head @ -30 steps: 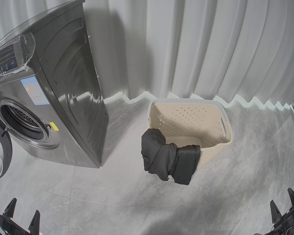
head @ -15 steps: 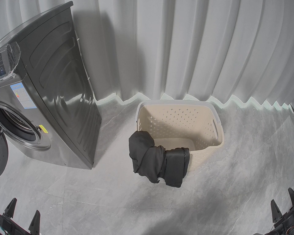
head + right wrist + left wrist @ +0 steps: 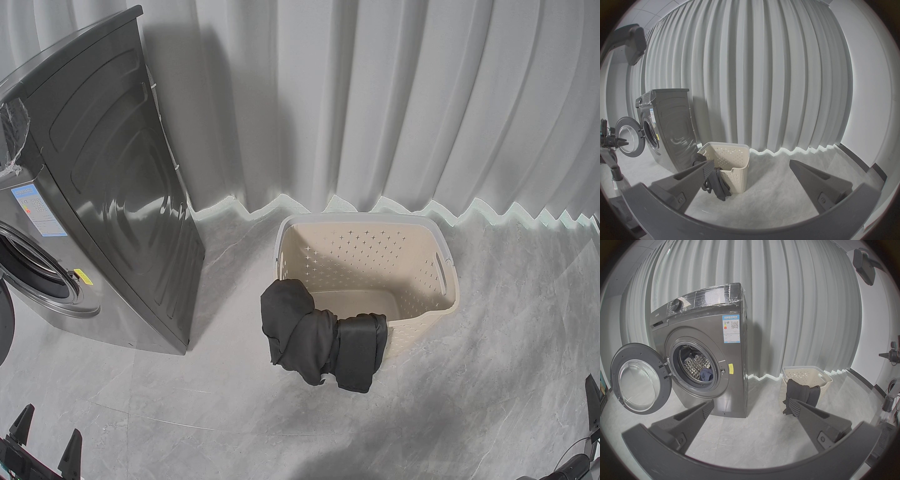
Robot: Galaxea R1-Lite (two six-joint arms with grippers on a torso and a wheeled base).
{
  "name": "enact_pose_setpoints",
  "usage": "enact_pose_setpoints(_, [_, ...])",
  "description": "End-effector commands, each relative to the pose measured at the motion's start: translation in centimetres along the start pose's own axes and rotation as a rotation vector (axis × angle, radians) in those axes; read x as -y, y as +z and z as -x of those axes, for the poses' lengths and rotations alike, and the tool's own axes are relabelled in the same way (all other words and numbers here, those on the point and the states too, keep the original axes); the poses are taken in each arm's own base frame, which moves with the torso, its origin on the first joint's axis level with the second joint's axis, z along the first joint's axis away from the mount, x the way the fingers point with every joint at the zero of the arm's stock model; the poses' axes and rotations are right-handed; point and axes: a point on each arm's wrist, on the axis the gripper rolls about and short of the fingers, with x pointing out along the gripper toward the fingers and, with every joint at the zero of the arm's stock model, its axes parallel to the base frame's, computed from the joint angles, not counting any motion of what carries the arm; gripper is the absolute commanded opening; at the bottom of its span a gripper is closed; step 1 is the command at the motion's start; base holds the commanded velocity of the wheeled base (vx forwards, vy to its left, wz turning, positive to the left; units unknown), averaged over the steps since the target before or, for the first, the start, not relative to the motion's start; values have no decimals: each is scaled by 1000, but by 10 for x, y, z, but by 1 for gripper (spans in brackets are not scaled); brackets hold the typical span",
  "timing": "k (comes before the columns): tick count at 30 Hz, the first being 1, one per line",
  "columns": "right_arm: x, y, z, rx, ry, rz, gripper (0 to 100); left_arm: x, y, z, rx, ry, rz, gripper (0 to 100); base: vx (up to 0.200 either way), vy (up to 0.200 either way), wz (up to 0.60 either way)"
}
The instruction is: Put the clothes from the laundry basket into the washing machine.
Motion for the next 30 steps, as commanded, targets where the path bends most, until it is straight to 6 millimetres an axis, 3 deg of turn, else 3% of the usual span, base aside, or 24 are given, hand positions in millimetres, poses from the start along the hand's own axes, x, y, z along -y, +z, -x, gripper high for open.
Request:
enact_pose_setpoints(1, [1,7,-59,-316,78,-25,100,0,-4,0,1,0,1,100,0,0,0])
enact_pose_setpoints(6, [-4,3,-102,-450,193,-58,100,0,-4,0,1,0,1,100,0,0,0])
enact_pose_setpoints(7, [-4,3,-102,-450,193,-58,100,0,-4,0,1,0,1,100,0,0,0])
enact_pose_setpoints(9, [-12,-2,-124,-512,243,-133,100,0,-4,0,1,0,1,100,0,0,0])
enact_pose_setpoints(16, [-31,-18,-150,-639,318,-185,100,0,-4,0,1,-1,3,100,0,0,0])
enact_pose_setpoints(30, [-60,-39,-188,-674,401,-205,100,0,-4,0,1,-1,3,100,0,0,0])
